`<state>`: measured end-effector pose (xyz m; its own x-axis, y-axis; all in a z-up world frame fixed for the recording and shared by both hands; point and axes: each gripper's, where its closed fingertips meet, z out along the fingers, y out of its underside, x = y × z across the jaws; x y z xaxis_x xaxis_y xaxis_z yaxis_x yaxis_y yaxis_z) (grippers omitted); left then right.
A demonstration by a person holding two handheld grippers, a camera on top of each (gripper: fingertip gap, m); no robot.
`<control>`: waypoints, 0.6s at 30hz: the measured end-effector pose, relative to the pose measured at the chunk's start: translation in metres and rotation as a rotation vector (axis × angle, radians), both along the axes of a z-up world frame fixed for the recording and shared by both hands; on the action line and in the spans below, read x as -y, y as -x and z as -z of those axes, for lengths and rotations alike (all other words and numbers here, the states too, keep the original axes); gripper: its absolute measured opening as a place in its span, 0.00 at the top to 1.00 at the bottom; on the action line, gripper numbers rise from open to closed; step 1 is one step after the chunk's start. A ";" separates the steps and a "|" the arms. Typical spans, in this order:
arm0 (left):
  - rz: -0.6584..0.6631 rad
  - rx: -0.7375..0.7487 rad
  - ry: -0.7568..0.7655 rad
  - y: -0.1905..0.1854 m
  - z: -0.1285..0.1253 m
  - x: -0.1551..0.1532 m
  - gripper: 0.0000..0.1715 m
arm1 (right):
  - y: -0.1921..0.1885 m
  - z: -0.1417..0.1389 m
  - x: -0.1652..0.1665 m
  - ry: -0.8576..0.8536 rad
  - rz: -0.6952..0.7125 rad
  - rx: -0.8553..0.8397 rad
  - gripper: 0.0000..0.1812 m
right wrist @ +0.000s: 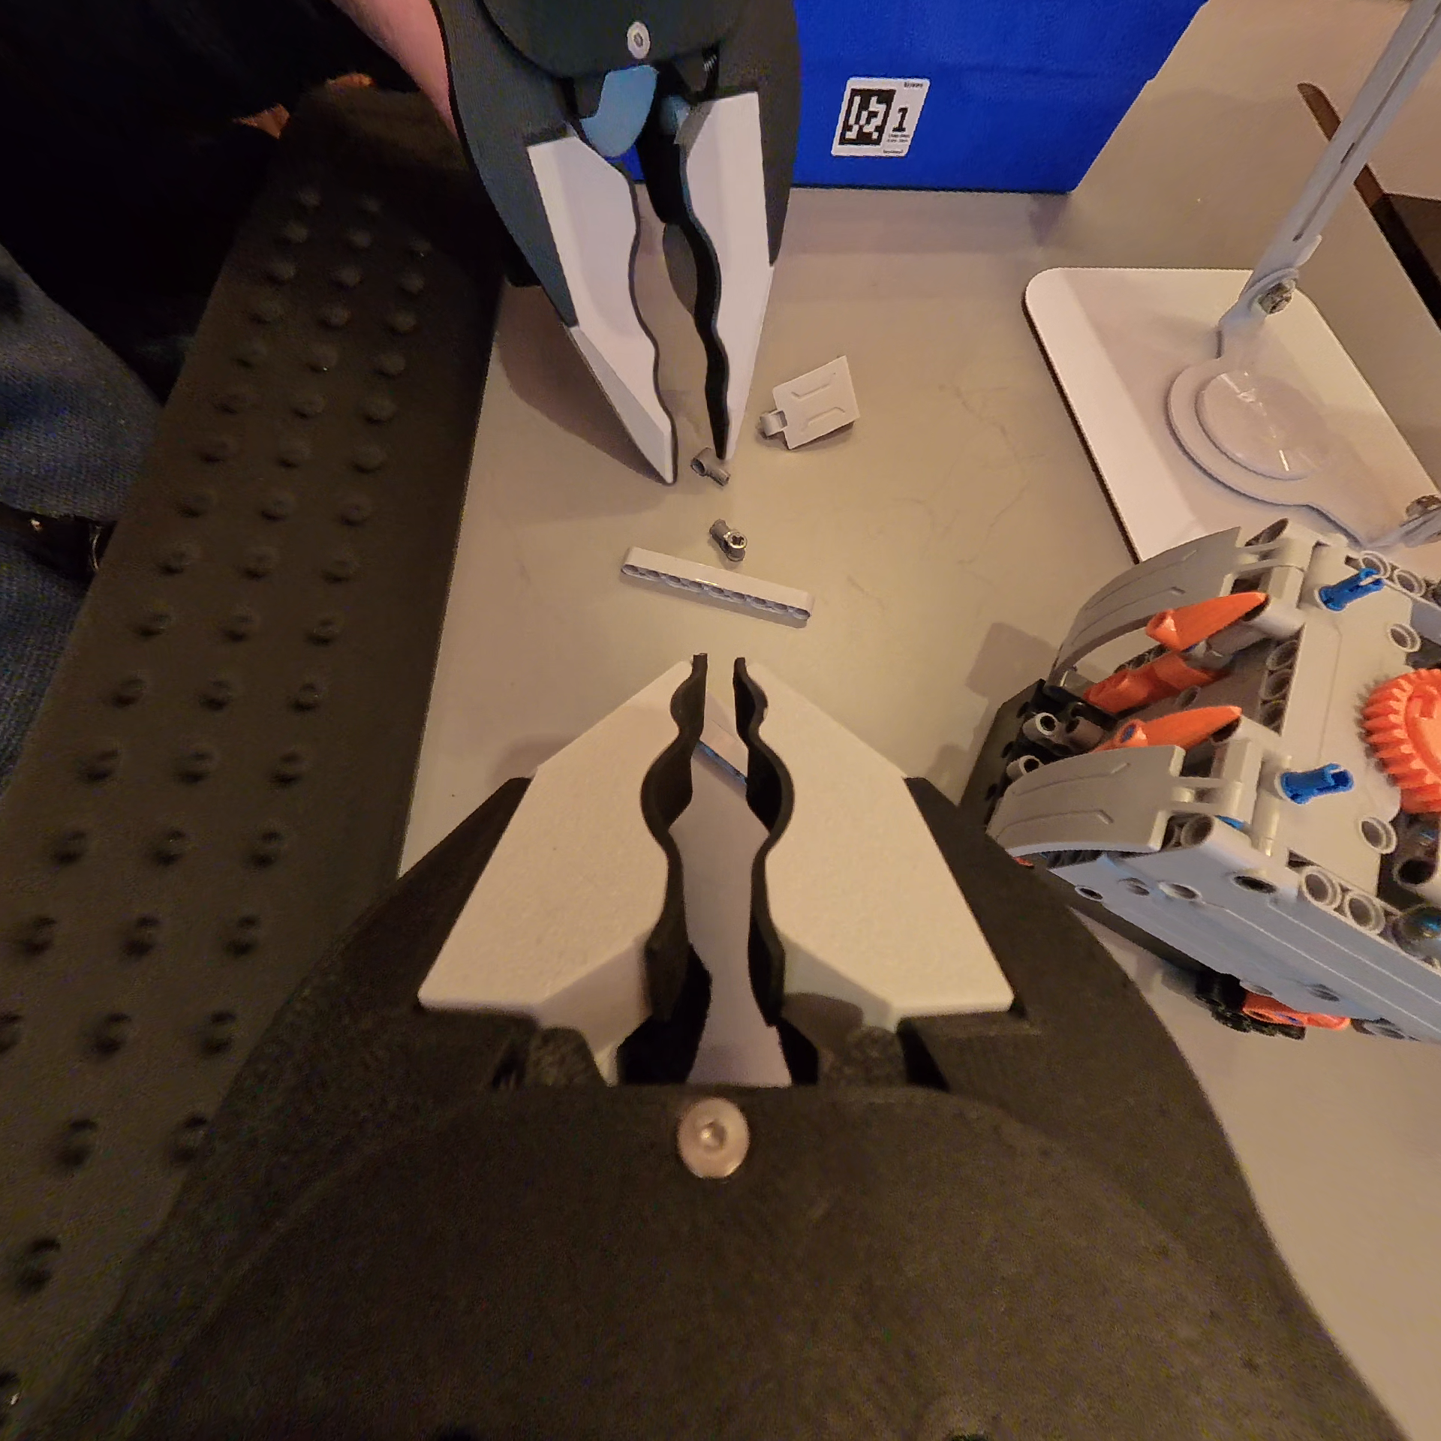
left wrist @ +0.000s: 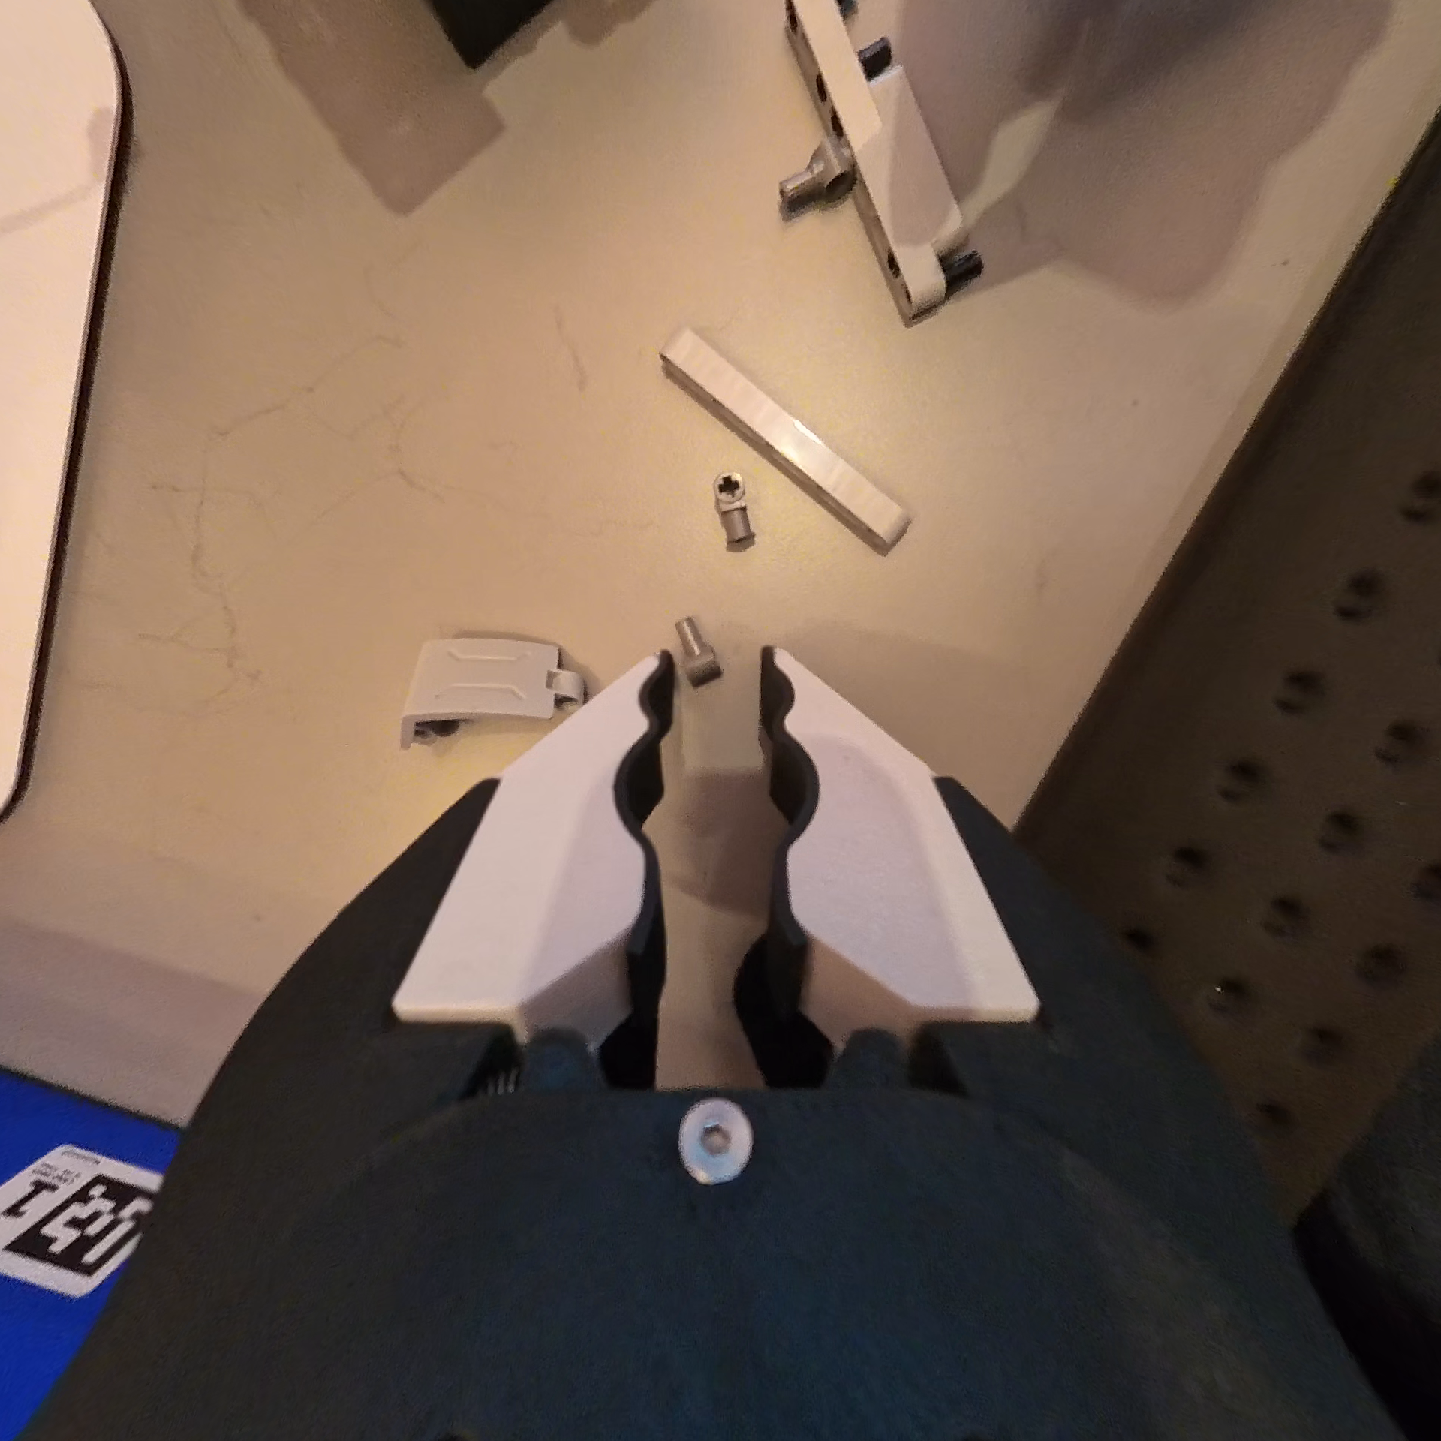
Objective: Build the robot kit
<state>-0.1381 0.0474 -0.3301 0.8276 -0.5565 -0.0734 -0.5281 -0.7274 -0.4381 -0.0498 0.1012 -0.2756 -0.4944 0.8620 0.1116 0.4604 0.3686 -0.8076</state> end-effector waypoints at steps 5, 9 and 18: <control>0.007 -0.005 -0.023 -0.002 0.001 -0.004 0.96 | 0.000 0.001 -0.002 0.007 0.005 0.003 0.98; -0.004 -0.025 -0.061 0.001 0.000 -0.005 0.96 | 0.000 0.002 -0.002 0.009 0.006 0.007 0.98; 0.024 -0.008 -0.342 -0.017 -0.043 -0.025 0.96 | 0.007 -0.007 0.000 0.121 0.057 0.008 0.97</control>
<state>-0.1210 0.0725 -0.2867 0.8132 -0.5178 -0.2657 -0.5477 -0.5262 -0.6505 -0.0569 0.1011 -0.2683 -0.4445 0.8958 0.0015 0.4845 0.2418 -0.8407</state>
